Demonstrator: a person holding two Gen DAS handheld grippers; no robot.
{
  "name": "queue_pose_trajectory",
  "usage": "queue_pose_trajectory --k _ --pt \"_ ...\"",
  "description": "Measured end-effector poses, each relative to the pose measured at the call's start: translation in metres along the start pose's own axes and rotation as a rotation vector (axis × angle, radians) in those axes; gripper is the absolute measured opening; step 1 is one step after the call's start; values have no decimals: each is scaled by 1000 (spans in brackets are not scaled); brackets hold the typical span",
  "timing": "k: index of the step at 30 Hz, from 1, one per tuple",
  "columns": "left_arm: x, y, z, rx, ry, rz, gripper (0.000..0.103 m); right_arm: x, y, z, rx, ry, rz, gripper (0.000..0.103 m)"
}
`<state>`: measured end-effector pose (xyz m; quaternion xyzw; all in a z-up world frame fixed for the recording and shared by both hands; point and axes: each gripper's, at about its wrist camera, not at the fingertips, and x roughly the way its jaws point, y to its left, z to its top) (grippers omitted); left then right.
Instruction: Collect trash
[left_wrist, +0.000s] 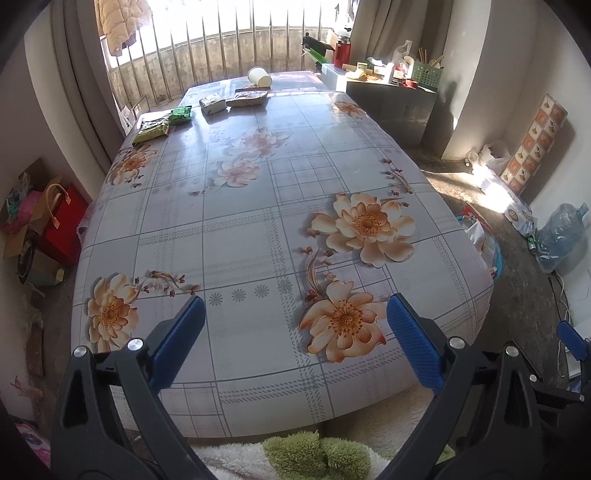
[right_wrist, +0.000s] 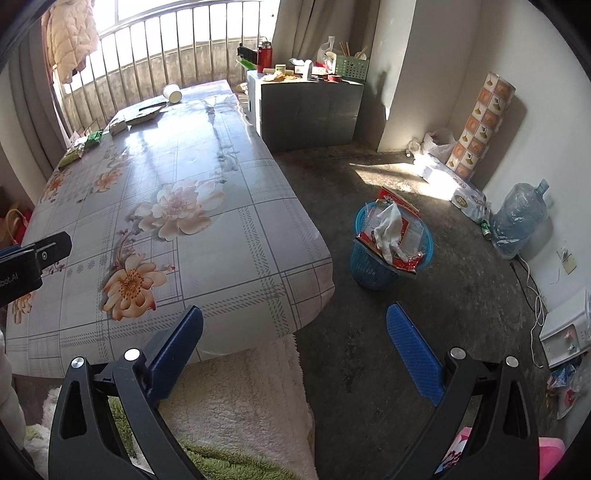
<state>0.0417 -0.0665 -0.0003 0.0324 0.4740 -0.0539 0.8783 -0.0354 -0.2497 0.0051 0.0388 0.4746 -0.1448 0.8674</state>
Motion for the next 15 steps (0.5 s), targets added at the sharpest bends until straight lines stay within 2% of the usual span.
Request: queue_pose_trajectory --k 8,15 --pt "-4 20 -5 -52 4 65 95 2 25 -5 -59 24 64 97" --pt "-13 34 -10 -78 -8 77 95 -10 36 -2 -88 -5 64 97"
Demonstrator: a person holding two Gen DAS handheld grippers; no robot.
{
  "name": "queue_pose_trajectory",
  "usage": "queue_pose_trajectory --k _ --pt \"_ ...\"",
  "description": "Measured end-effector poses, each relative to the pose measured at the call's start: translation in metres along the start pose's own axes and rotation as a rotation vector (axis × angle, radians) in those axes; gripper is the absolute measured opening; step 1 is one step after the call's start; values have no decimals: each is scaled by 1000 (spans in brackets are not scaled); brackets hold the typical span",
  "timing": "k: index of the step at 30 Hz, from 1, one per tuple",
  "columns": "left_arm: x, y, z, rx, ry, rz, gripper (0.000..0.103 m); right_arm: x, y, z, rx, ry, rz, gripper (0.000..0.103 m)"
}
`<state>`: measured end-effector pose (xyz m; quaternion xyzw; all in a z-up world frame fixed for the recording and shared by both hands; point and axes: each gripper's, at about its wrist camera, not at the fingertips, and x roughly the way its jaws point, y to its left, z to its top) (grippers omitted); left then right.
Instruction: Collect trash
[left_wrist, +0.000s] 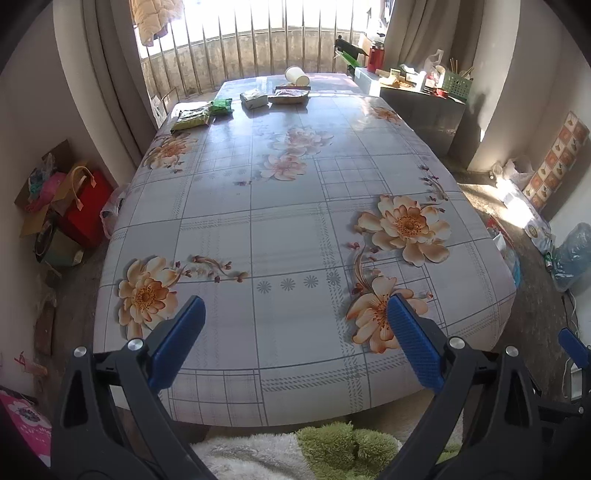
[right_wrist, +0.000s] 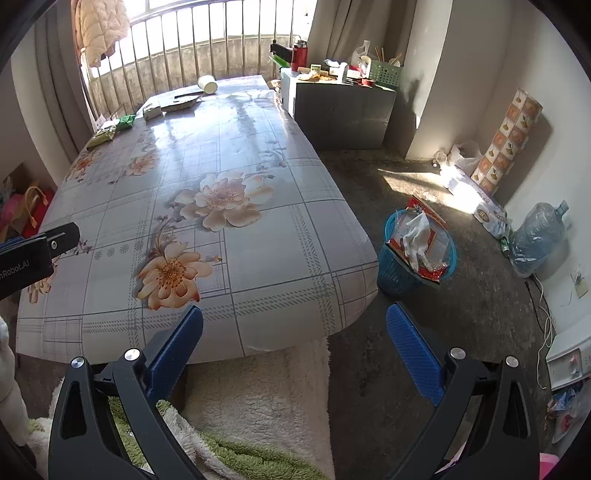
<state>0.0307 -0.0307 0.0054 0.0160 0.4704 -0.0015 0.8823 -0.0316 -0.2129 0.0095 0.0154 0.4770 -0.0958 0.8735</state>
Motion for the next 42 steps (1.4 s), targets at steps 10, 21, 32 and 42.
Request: queue_pose_trajectory --k 10,21,32,42 --pt "-9 8 -1 5 -17 -5 95 -8 8 0 -1 -16 2 97" --pt "-14 8 2 11 -28 -15 95 -16 4 3 8 -39 -16 97" --pt "-15 6 4 17 -38 -13 95 -17 4 4 11 -45 -15 97" --pt "-15 4 3 21 -31 -13 95 -18 4 4 12 -45 -14 97"
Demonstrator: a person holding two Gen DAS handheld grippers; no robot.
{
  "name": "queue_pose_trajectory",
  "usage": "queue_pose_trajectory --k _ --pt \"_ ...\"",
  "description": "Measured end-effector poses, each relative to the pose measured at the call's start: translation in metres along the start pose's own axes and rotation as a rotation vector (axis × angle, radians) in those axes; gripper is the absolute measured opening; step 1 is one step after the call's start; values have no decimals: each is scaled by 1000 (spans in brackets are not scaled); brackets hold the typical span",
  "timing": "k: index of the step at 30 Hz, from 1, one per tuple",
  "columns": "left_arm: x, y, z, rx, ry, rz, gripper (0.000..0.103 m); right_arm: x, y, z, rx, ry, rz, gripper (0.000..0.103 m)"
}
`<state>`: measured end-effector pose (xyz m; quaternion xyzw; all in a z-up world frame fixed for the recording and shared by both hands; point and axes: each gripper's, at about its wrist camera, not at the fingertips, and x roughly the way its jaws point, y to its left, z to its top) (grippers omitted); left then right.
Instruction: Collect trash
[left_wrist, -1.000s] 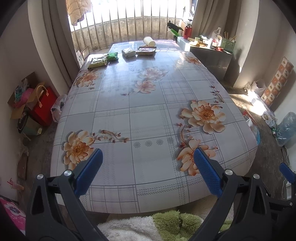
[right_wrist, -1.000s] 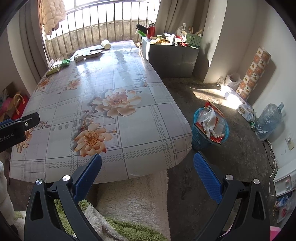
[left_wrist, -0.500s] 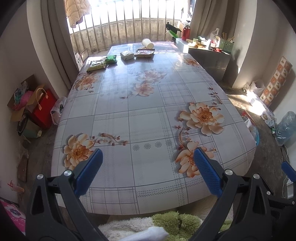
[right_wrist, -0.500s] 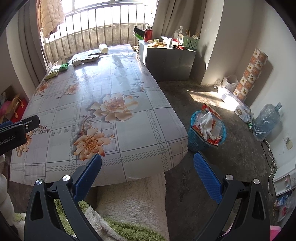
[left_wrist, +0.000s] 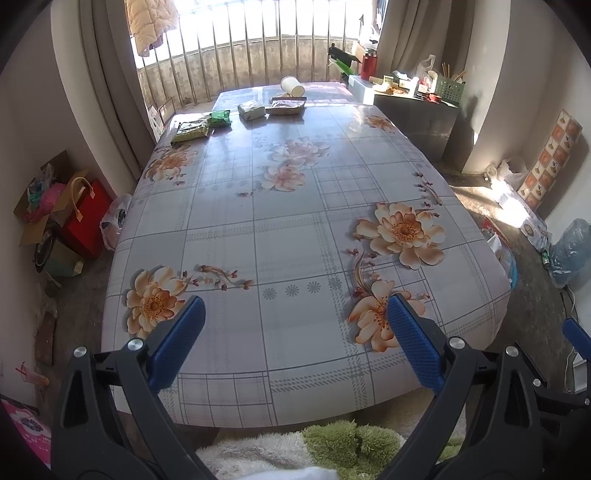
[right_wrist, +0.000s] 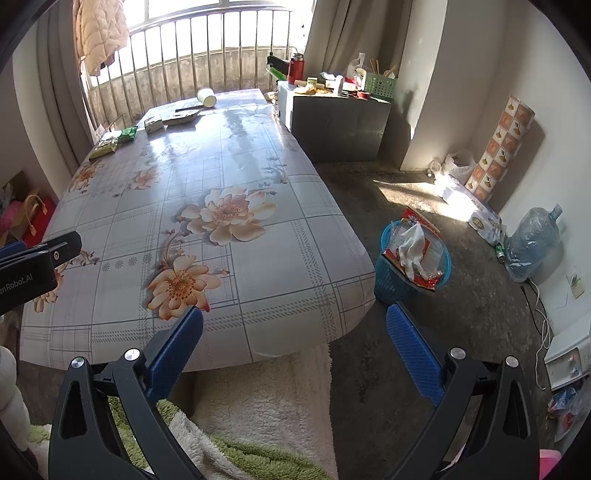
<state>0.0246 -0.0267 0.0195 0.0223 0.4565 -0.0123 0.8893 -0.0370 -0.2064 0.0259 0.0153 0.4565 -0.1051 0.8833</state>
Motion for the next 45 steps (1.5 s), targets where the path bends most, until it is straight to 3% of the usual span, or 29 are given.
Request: queue_pose_trajectory --k 45 --pt "7 -1 -1 14 15 -9 95 -1 -5 2 8 1 -9 97"
